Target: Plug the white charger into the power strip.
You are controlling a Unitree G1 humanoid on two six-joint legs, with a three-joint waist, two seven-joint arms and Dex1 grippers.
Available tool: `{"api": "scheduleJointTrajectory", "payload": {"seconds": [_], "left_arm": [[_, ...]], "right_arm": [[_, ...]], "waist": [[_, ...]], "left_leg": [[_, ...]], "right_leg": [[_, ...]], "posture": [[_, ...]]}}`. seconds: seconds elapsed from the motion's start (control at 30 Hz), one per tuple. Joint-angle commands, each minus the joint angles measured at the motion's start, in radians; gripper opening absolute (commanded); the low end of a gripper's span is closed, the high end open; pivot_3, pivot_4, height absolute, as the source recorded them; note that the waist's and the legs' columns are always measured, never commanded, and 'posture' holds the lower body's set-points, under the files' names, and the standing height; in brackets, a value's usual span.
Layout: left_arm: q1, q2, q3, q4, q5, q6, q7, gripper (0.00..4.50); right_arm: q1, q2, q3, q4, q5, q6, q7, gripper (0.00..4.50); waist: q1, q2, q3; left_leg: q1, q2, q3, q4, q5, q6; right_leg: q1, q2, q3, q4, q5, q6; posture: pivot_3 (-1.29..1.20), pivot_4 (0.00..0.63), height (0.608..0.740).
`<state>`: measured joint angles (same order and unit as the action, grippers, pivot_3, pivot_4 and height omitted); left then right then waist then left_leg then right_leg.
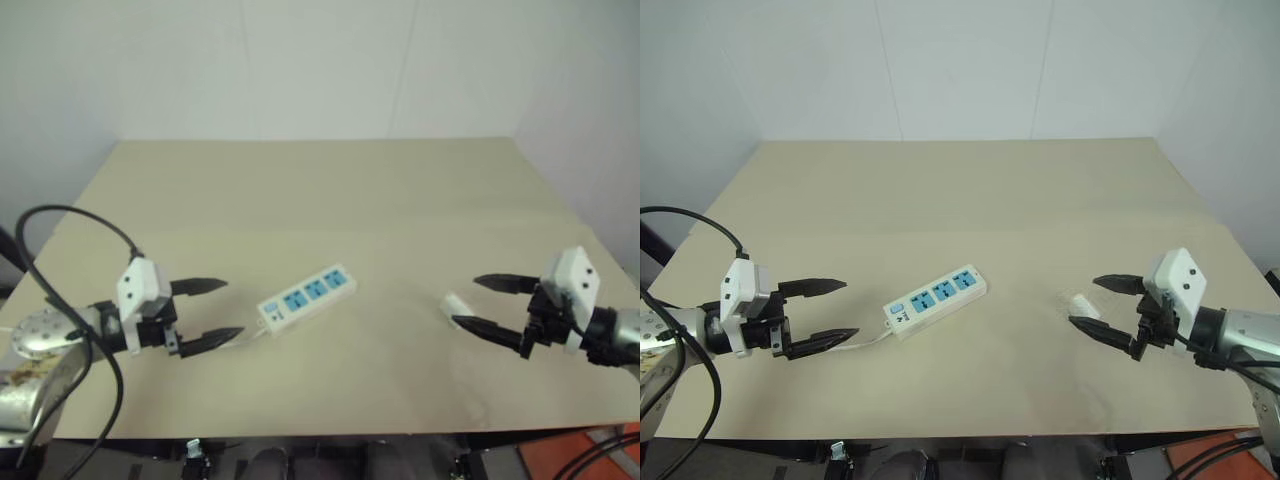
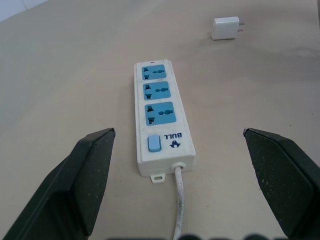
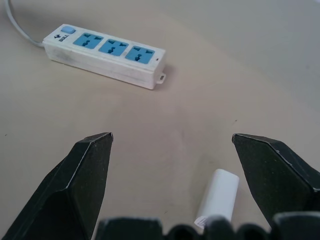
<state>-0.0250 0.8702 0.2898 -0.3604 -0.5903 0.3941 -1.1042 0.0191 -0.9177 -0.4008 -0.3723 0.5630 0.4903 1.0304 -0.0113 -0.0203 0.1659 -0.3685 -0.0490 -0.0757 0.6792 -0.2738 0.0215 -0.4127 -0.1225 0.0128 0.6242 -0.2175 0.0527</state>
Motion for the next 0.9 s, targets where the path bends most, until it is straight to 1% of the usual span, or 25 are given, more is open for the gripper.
{"api": "scheduleJointTrajectory", "payload": {"seconds": [0.03,0.27,0.43,0.57,0.7,0.8,0.9], "left_arm": [[-0.007,0.012,0.015,-0.011,-0.006,-0.008,-0.004,4.46],[-0.011,0.009,0.010,-0.006,-0.004,-0.010,-0.004,4.46],[-0.038,-0.019,-0.032,0.037,0.021,-0.025,0.011,4.46],[-0.122,-0.141,-0.172,0.167,0.120,-0.102,0.050,4.46],[-0.200,-0.287,-0.263,0.325,0.233,-0.240,0.117,4.46],[-0.230,-0.354,-0.297,0.437,0.281,-0.337,0.123,4.46],[-0.251,-0.395,-0.324,0.533,0.326,-0.431,0.123,4.46]], "right_arm": [[-0.002,-0.015,-0.017,-0.026,0.001,-0.022,0.007,4.50],[-0.001,-0.014,-0.020,-0.024,-0.001,-0.023,0.009,4.50],[0.001,-0.012,-0.021,-0.027,0.000,-0.021,0.006,4.50],[-0.011,-0.007,-0.004,-0.026,-0.003,-0.023,-0.001,4.50],[-0.020,-0.009,-0.003,-0.026,0.000,-0.019,-0.004,4.50],[-0.019,-0.012,-0.011,-0.030,0.004,-0.016,-0.004,4.50],[-0.009,-0.014,-0.025,-0.041,0.007,-0.012,-0.008,4.50]], "waist": [[-0.001,0.000,0.000],[0.000,0.000,0.000],[0.000,0.000,0.000],[0.006,0.000,0.000],[0.012,-0.001,0.001],[0.013,-0.001,0.001],[0.014,-0.001,0.001]], "left_leg": [[0.000,0.000,0.000,0.000,0.000,0.000],[0.000,0.000,0.000,0.000,0.000,0.000],[0.000,0.000,0.000,0.000,0.000,0.000],[0.001,-0.002,0.000,0.000,0.000,0.000],[0.001,-0.003,0.000,0.000,0.000,0.000],[0.000,-0.003,0.000,0.000,0.000,0.000],[0.000,-0.003,0.000,0.000,0.000,0.000]], "right_leg": [[0.000,0.000,0.000,0.000,0.000,0.000],[0.000,0.000,0.000,0.000,0.000,0.000],[0.000,0.000,0.000,0.000,0.000,0.000],[0.002,0.000,0.000,0.000,0.000,0.000],[0.002,0.000,0.000,-0.001,0.000,0.000],[0.000,0.000,0.000,-0.001,0.001,0.000],[-0.001,-0.001,0.001,0.000,0.001,0.000]], "posture": [[0.00,0.150,0.740],[0.00,0.150,0.740],[0.00,0.150,0.740],[0.00,0.150,0.740],[0.00,0.150,0.740],[0.00,0.150,0.740],[0.00,0.150,0.740]]}}
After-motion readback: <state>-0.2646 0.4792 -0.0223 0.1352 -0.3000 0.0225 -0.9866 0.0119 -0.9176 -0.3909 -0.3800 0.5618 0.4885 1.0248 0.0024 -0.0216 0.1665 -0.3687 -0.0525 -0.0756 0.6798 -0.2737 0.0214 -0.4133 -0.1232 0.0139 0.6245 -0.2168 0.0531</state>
